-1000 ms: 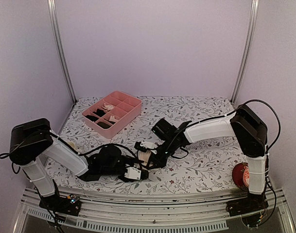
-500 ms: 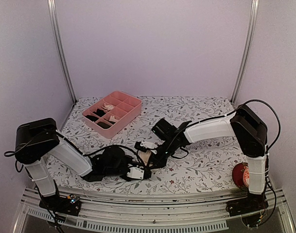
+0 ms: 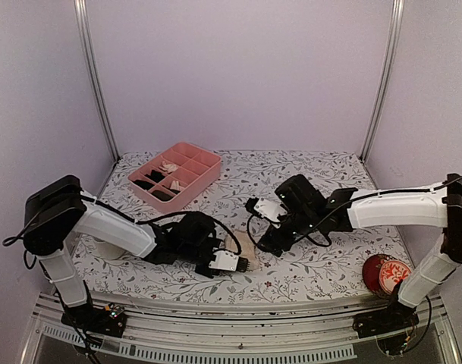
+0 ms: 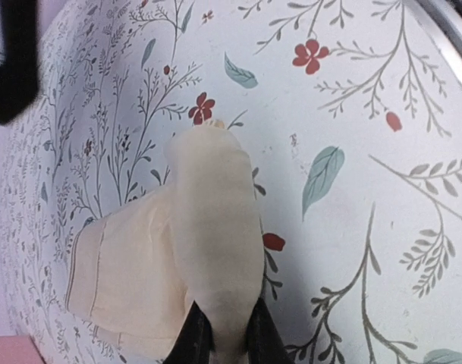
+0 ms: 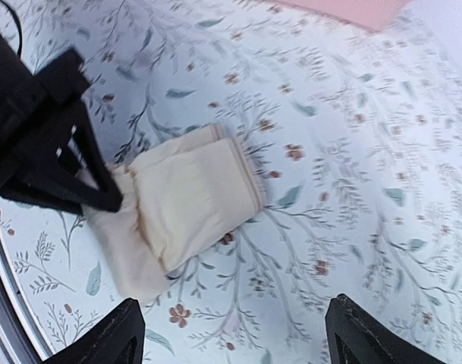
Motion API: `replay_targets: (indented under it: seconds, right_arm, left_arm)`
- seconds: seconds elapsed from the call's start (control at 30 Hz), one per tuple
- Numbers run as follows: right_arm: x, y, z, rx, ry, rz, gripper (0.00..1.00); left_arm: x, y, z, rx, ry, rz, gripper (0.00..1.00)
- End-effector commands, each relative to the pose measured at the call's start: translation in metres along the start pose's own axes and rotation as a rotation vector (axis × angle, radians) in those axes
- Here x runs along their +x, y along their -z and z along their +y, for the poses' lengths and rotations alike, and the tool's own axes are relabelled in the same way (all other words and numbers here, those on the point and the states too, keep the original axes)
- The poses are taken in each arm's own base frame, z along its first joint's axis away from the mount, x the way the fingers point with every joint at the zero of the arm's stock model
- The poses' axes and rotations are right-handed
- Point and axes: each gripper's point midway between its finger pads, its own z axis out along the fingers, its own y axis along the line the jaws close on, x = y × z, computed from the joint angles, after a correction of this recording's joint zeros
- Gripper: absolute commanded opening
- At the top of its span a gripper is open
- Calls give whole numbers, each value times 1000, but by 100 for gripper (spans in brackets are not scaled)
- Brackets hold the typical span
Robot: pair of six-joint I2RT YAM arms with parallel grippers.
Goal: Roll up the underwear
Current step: Roll the underwear at the center of the board.
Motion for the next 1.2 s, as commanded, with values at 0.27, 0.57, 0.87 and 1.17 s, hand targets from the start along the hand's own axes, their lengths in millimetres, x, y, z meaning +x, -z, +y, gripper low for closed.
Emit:
replay_targets:
  seconds: [0.27, 0.57, 0.87, 1.17]
  right_arm:
    - [-54, 147, -29, 379, -1, -574, 89]
    - [-54, 111, 38, 260, 254, -529, 88]
    - [-10, 17, 89, 210, 566, -226, 80]
    - [25, -38, 69, 353, 650, -5, 67]
  left_arm:
    - [6, -11, -43, 537, 475, -105, 0]
    - [11, -18, -40, 625, 593, -70, 0]
    - [19, -26, -46, 744, 695, -34, 0]
    - [25, -28, -48, 791, 749, -35, 1]
